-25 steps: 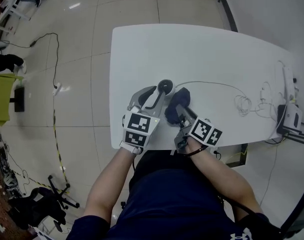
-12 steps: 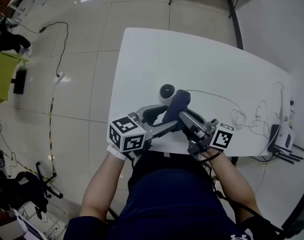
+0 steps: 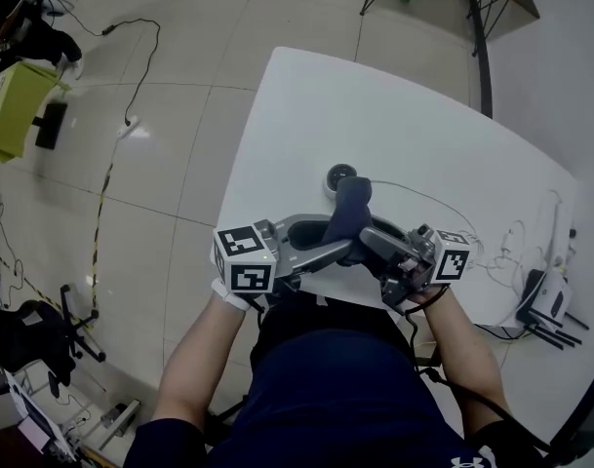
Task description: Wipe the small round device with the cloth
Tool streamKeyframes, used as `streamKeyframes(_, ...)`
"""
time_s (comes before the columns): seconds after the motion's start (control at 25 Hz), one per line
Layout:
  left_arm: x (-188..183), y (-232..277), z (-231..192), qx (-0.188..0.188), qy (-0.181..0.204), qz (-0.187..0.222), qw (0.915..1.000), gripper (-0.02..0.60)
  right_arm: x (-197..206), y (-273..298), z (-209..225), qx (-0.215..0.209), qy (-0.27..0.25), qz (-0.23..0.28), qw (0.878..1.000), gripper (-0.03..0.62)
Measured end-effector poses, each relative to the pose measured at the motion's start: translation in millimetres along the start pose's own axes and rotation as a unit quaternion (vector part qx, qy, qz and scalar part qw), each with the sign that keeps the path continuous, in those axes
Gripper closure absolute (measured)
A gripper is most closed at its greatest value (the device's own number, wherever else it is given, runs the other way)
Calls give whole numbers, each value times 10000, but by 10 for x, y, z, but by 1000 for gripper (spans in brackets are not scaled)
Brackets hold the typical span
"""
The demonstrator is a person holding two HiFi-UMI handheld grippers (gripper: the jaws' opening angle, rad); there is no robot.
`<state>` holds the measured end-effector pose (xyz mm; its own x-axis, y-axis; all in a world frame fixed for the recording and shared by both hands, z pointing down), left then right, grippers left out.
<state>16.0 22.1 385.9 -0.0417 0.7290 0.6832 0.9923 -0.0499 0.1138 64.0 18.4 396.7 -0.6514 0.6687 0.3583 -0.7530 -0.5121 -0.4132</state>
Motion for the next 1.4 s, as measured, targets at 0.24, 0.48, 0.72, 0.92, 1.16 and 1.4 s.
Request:
streamKeyframes(0.24, -179, -71, 7, -457, 502, 244, 9974, 489, -134, -11, 67, 156, -135, 71, 9998, 411)
streamKeyframes(0.48, -312, -153, -573, -1812, 1941, -1109, 9577, 489, -312, -247, 429, 2128, -1808, -846, 9565, 392)
streamKeyframes(0.72, -301, 155, -890, -1574, 3036, -2934, 8927, 489, 3, -380, 1123, 3335, -3344, -3221, 8205, 269)
streamKeyframes(0.92, -115, 317, -952, -1188, 3570, -4070, 8323, 488, 55, -169, 1425, 3437, -3574, -3514, 7941, 249)
streamKeyframes(1.16, -153, 353, -1138, -1033, 3099, -4181, 8476, 488, 71, -187, 1475, 3456, -3604, -3531, 7912, 283)
streamKeyframes(1.4, -228, 220, -1398, -664, 1817, -3965, 8974, 488, 88, -171, 1471, 3429, -3456, -3422, 8037, 282)
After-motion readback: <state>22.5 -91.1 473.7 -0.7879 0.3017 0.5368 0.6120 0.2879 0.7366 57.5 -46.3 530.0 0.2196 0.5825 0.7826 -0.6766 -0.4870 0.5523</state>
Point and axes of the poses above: the fingertips, and each gripper's own axes: y forward along the fingers, z to its right, x out of its underside, the point moved 2 cm from there along -y, backward along the fingers, and after that the axes turned 11 degrees about -x, right-handed, at the moved point
